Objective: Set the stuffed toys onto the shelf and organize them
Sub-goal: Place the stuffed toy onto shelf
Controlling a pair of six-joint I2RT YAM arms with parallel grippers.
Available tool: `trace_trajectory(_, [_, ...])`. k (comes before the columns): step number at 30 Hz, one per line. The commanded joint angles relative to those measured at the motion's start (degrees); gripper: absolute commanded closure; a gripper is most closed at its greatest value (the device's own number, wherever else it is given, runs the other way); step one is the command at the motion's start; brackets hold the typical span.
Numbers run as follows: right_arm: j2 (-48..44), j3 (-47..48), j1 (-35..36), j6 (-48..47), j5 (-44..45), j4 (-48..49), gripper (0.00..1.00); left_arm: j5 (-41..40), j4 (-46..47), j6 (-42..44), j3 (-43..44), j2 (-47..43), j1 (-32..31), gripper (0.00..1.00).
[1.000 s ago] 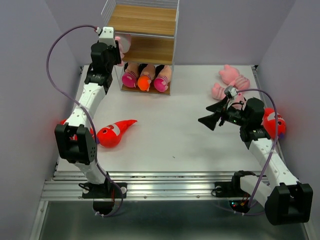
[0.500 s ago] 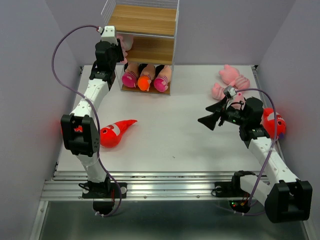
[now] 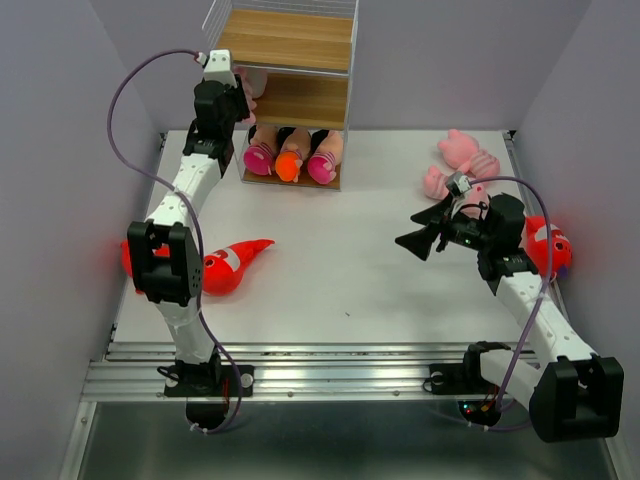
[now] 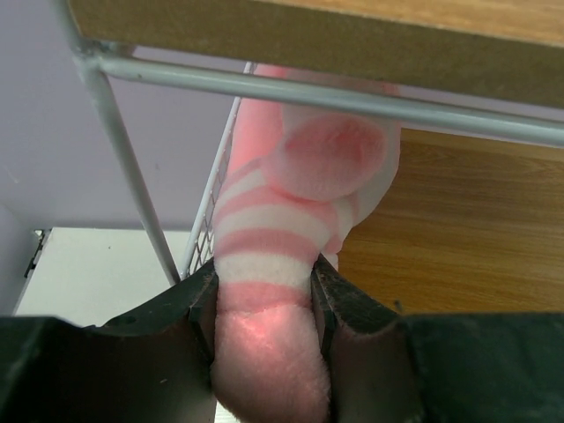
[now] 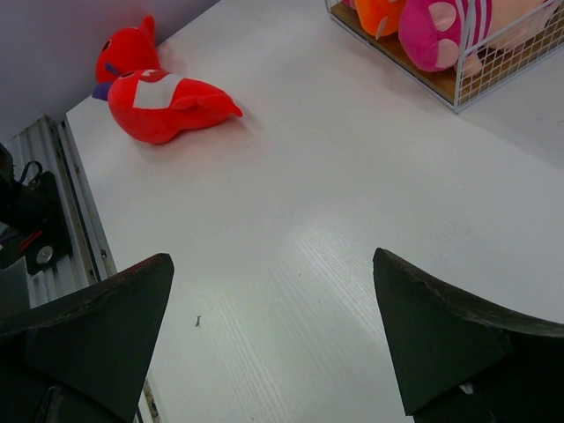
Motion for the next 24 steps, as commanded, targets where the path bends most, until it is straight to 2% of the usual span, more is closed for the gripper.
trace_trajectory(1, [-0.1,-0.1,-0.5,-0.8,-0.9,1.6,0.00,-0.7,4.2,-0.6,3.9,0.1,0.2,1.00])
trace_trajectory(6, [-0.1,-0.2,-0.5,-1.0,-0.8,1.5,0.00,-0.8,4.7,-0.6,4.0,0.7,0.2,0.98])
trace_trajectory(14, [-0.1,-0.1,-0.5,-1.2,-0.7,1.6,0.00,-1.3,4.4,-1.2,3.9,1.5,0.2,0.84])
trace_trajectory(15, [-0.2,-0.1,-0.5,-1.1,-0.7,1.6,0.00,-1.4,4.5,-1.3,3.8,1.5,0.2,0.80])
trace_trajectory(16, [-0.2,-0.1,-0.5,-1.1,-0.7,1.5,0.00,-1.5,4.4,-1.3,3.6,1.4,0.2,0.72])
trace_trajectory(18, [-0.1,-0.2,-0.5,-1.2,-0.7,1.5,0.00,-1.6,4.4,-1.6,3.4,1.2,0.2,0.62])
trace_trajectory(19, [-0.1,-0.2,-0.5,-1.2,-0.6,1.6,0.00,-1.7,4.5,-1.7,3.2,0.9,0.2,0.52])
trace_trajectory(24, [-0.1,-0.1,-0.5,-1.3,-0.6,1.5,0.00,-2.3,4.4,-1.7,2.1,-0.7,0.2,0.31])
